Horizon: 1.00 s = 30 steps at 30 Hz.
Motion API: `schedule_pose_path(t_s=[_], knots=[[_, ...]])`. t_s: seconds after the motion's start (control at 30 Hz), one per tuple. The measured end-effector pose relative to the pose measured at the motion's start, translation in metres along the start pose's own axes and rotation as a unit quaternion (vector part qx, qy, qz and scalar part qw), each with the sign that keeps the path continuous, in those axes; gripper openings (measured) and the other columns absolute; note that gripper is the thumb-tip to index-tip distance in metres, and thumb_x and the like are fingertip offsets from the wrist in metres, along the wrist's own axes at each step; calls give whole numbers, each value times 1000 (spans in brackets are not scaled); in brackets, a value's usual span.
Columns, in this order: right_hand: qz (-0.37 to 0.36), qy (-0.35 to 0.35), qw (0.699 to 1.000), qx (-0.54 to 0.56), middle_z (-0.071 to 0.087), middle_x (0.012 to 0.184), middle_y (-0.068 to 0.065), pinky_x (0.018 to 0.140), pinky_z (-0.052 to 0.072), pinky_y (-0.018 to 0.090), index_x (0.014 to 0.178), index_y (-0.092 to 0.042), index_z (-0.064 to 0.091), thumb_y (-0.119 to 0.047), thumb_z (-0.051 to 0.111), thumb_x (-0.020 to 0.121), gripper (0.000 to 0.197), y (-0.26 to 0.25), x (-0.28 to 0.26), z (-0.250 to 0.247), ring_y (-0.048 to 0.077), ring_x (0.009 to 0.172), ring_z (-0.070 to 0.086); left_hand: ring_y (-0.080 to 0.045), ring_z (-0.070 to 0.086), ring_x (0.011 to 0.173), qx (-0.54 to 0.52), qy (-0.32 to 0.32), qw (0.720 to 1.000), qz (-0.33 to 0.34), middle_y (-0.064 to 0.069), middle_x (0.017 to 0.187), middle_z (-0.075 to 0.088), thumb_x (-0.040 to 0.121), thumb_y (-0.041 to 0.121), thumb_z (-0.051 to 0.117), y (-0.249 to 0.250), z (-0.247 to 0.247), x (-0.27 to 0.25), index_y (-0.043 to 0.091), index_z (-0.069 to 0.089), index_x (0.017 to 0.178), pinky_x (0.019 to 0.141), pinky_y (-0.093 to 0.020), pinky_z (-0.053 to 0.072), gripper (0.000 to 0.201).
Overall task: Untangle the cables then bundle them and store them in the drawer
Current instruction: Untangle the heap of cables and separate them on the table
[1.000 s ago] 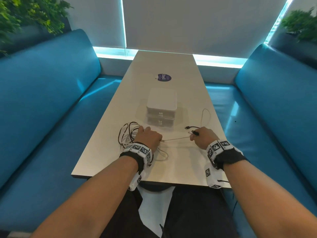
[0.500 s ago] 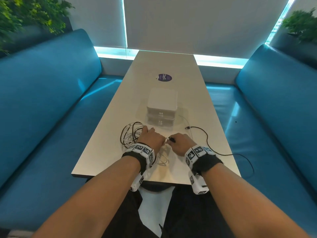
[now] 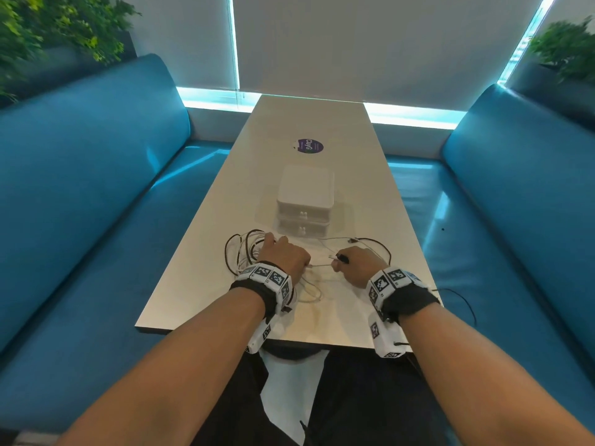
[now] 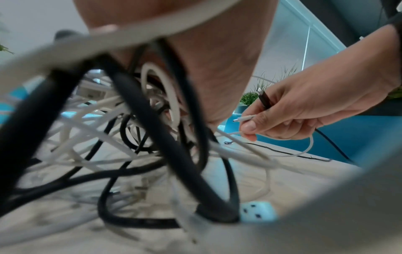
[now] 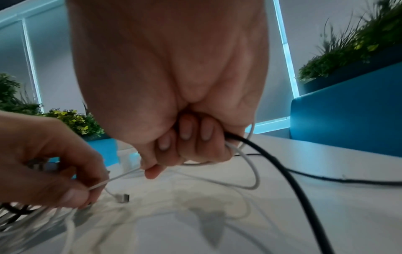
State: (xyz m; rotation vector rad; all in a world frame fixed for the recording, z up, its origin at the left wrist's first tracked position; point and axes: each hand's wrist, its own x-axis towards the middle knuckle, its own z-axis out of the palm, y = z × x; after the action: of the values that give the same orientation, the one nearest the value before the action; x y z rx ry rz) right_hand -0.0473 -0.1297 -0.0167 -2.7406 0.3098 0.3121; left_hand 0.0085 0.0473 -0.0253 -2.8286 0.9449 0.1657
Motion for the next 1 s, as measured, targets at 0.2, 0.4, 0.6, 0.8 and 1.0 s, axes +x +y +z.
schedule_pose_path(t_s=[0.2, 0.4, 0.6, 0.8, 1.0], knots=[[38, 35, 998, -29, 66, 108, 6, 85, 48, 34, 106, -19, 68, -36, 51, 99, 25, 21, -1, -11, 27, 104, 61, -29, 43, 122, 48, -6, 999, 8, 1, 122, 59, 90, 20, 54, 5, -6, 1, 32, 62, 118, 103, -51, 27, 31], [37, 64, 995, -72, 66, 112, 9, 85, 52, 38, 109, -20, 65, -38, 51, 97, 26, 20, -1, -7, 29, 102, 62, -25, 52, 107, 49, 23, 998, 37, 7, 102, 66, 98, 23, 47, 8, -9, 1, 31, 63, 108, 100, -51, 26, 20], [-10, 58, 998, 8, 63, 106, 15, 71, 44, 32, 109, -7, 61, -23, 45, 96, 27, -10, 2, 3, 32, 95, 62, -26, 52, 107, 45, 0, 998, 42, 5, 100, 69, 100, 23, 46, 16, -11, 1, 29, 67, 97, 103, -51, 26, 22], [-68, -2, 998, 16, 69, 105, 13, 83, 50, 39, 103, -8, 66, -22, 43, 99, 27, -20, 4, 23, 32, 97, 63, -25, 51, 108, 15, 22, 999, 44, 3, 101, 68, 103, 30, 40, 14, -11, -2, 27, 67, 100, 100, -49, 28, 27], [-36, 9, 999, -3, 68, 104, 12, 82, 51, 38, 103, -12, 65, -23, 45, 97, 24, -12, 6, 15, 31, 95, 62, -25, 51, 111, 60, -3, 998, 6, 5, 100, 67, 97, 32, 52, 9, -9, 0, 27, 69, 98, 102, -52, 25, 18]])
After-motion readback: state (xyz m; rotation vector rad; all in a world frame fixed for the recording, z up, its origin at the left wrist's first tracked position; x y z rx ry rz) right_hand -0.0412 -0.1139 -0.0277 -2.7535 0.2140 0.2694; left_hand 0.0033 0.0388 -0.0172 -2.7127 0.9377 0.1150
